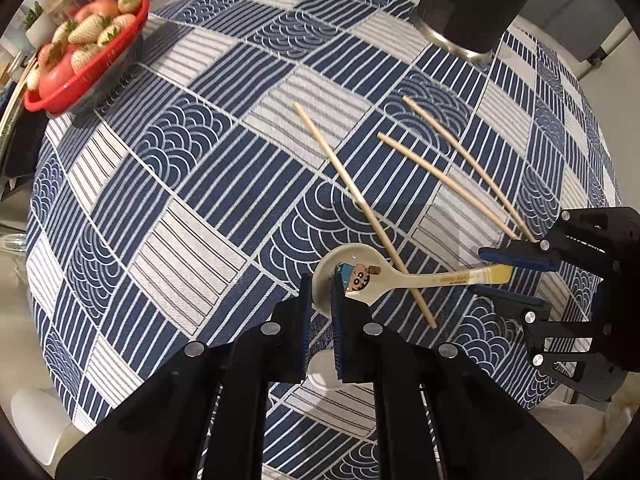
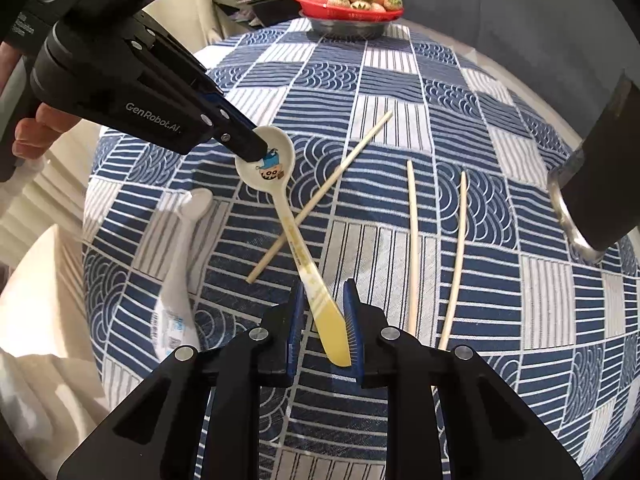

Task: Organize utensils
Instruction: 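Close right tool on the yellow handle of the cartoon spoon, then lift the cartoon spoon with right tool and carry it over the black cup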

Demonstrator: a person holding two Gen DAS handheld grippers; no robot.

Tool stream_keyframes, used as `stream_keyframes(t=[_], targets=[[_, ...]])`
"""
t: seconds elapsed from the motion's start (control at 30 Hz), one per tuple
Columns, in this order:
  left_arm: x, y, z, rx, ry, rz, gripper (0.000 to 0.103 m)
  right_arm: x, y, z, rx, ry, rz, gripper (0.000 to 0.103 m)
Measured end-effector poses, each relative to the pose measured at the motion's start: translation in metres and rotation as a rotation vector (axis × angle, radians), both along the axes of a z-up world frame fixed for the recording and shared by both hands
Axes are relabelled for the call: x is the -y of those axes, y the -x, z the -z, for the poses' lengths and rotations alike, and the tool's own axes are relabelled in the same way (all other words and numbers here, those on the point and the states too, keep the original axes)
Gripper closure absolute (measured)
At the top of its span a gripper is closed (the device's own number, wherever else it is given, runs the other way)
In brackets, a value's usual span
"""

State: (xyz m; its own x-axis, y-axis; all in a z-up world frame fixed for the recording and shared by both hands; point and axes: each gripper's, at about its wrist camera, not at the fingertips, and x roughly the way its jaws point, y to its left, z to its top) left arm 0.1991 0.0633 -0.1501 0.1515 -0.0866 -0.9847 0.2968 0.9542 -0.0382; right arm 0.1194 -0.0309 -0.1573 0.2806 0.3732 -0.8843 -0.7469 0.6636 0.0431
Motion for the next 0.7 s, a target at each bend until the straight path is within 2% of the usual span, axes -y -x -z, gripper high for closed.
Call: stream_keyframes(t=[0.2,0.37,0.7], targets=[[-0.017,0.014,-0.028,0.056,-0.008,0.007,0.094,0.003,0.003,-0.021,0.053,-0.019,0.008,0.085],[-0.015,0.017,-0.050,0.092,-0.058,0.018,0.094,0.000,0.003,-0.038,0.104,-0.014,0.004,0.085],[-0.004,0.013,-0.106,0.201,-0.094,0.056,0.094,0.006,0.000,-0.079,0.202,-0.045,0.030,0.085]])
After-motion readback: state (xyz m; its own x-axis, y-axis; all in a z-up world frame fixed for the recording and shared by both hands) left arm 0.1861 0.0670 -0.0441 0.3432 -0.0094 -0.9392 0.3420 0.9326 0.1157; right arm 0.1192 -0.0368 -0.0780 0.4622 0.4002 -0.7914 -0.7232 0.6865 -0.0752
